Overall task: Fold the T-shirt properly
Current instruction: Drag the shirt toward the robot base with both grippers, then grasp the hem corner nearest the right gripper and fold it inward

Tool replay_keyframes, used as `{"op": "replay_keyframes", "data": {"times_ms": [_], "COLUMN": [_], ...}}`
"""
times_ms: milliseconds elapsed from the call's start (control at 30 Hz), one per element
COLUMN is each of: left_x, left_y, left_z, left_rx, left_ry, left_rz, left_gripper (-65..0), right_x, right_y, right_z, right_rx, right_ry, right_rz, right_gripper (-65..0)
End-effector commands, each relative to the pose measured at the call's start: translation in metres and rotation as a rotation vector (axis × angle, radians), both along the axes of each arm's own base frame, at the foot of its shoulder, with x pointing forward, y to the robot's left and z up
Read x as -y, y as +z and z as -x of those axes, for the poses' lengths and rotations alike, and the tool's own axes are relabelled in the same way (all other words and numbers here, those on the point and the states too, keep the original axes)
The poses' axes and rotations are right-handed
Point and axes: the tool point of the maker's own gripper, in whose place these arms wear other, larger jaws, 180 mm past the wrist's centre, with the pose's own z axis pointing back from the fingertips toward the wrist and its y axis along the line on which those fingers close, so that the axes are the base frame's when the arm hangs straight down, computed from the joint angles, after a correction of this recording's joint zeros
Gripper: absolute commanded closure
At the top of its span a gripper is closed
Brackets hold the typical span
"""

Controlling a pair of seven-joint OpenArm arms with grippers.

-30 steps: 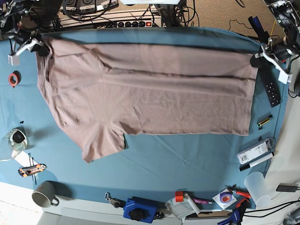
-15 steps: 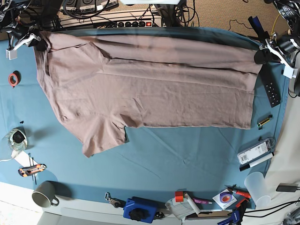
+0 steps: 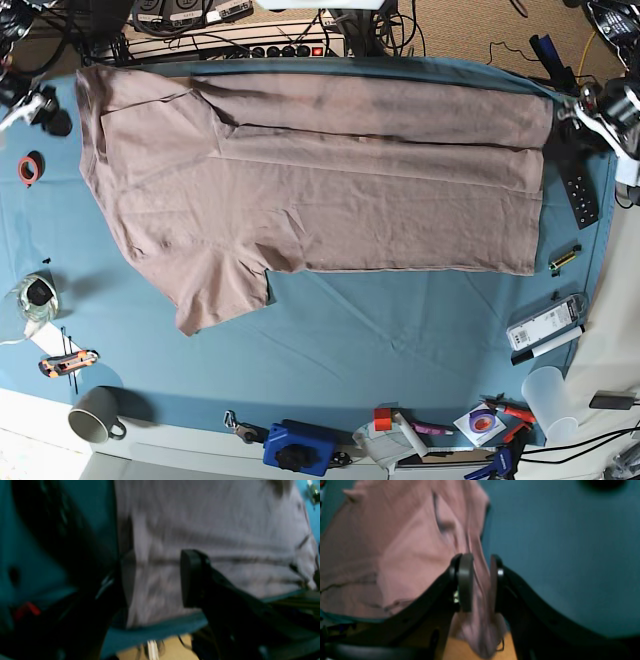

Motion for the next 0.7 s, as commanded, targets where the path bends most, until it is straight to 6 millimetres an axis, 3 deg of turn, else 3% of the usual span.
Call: {"op": "replay_keyframes", "data": {"times_ms": [0,167,300,667], "left_x": [-0.003,0.0,0.001,0.001], "left_y": [0.019,0.042,0.046,0.045], "left_z": [-0.009,-0.021,-0.022,-0.022], "left_rx": [0.069,0.139,0.156,0.155], "left_ry": [-0.009,-0.027,-0.026,-0.026], "left_rz": [-0.036,-0.135,-0.137,-0.135], "left_gripper": [-29.6,-29.6,-29.6,-29.6], "right_x": [0.007,0.009,0.008,-0.033], "right_y": [0.02,0.051,0.067,0.038], "right_z": [-0.016,-0.062,-0.098,-0.206], "right_rx": [0.067,0.212,0.264,0.236], "right_ry": [0.005,0.001,0.011,0.156], "right_rz": [0.029,0.039,0.087,0.299], "right_gripper": [-12.8,-12.8,-12.8,-12.8]}}
